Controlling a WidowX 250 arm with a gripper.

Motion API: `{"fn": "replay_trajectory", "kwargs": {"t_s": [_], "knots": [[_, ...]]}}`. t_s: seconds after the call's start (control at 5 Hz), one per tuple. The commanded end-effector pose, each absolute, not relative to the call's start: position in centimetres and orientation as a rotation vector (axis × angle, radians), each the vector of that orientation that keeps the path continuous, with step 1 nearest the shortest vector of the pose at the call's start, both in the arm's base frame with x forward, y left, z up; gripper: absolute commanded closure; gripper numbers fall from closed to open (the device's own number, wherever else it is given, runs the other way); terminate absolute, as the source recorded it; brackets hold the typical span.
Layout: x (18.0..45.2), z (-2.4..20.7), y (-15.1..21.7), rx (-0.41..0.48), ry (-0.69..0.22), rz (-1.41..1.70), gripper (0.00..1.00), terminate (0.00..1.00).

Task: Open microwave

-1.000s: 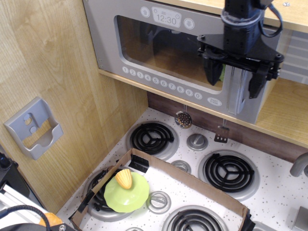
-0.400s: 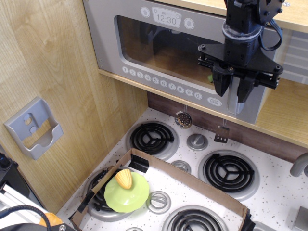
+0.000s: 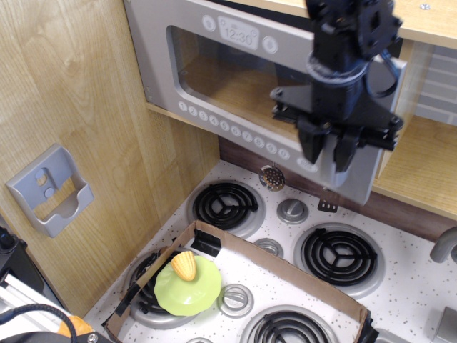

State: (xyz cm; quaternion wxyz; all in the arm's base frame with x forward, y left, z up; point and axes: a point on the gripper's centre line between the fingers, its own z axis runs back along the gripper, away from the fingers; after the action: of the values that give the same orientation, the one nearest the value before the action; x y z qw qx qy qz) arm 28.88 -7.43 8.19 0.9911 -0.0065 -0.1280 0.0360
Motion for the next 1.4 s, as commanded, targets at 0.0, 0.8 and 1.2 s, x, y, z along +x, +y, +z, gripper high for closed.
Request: {"fn": "replay_trajectory", "kwargs": {"t_s": [0.0,0.8,1.2], "knots": [[24.8,7.7,-7.7,-0.029,-0.257,0.152,0.0,0.0],[22.9,4.1,-15.7,-0.041,-0.261,-0.034,0.0,0.0],[26.7,4.6,-20.0,0.02,-0.324,-0.211,0.0,0.0]]}}
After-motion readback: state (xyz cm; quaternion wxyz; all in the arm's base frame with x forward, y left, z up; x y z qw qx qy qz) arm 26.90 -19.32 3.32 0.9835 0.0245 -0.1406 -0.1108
